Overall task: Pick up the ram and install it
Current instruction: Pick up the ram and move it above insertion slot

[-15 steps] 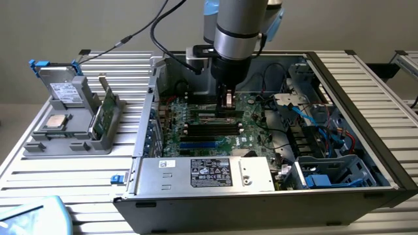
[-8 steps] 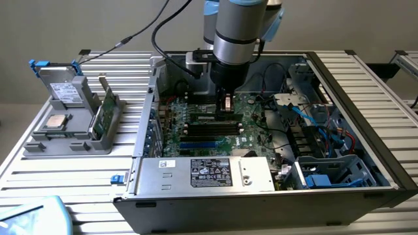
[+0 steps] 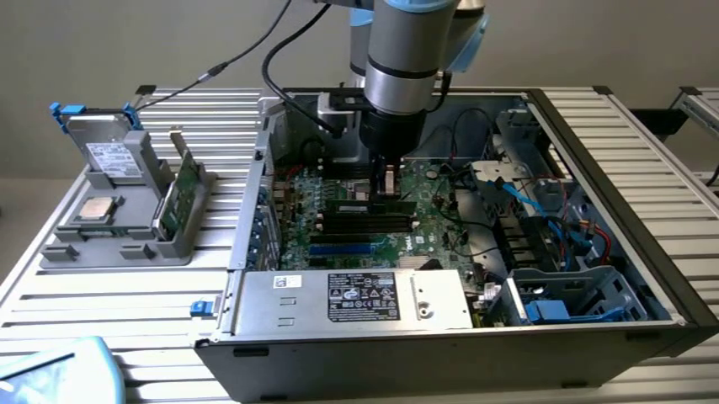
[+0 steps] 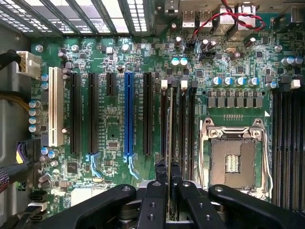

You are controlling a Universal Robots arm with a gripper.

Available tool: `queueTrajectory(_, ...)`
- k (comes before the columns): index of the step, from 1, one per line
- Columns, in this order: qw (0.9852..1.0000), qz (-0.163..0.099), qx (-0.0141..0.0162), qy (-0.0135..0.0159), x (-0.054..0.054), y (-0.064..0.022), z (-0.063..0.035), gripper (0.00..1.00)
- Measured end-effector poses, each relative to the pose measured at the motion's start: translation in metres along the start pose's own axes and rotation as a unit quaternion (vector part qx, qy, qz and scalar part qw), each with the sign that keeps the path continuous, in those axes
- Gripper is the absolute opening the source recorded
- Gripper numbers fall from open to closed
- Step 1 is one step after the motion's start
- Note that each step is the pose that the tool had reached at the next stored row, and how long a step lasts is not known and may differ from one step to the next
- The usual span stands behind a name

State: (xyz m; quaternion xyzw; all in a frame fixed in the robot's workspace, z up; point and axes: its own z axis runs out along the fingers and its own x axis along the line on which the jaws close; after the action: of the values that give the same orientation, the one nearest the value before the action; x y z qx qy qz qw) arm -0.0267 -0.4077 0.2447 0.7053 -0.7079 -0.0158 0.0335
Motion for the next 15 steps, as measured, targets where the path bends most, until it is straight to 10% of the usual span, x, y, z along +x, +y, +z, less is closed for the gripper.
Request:
queueTrajectory(7,1.0,-0.002,0.0022,0.0033,-0.0056,0.0027,0.0049,0.14)
queueTrajectory(15,0.9995,-0.024,0.0032,0.0191,-0.0093,0.0035,0.0085,0.14)
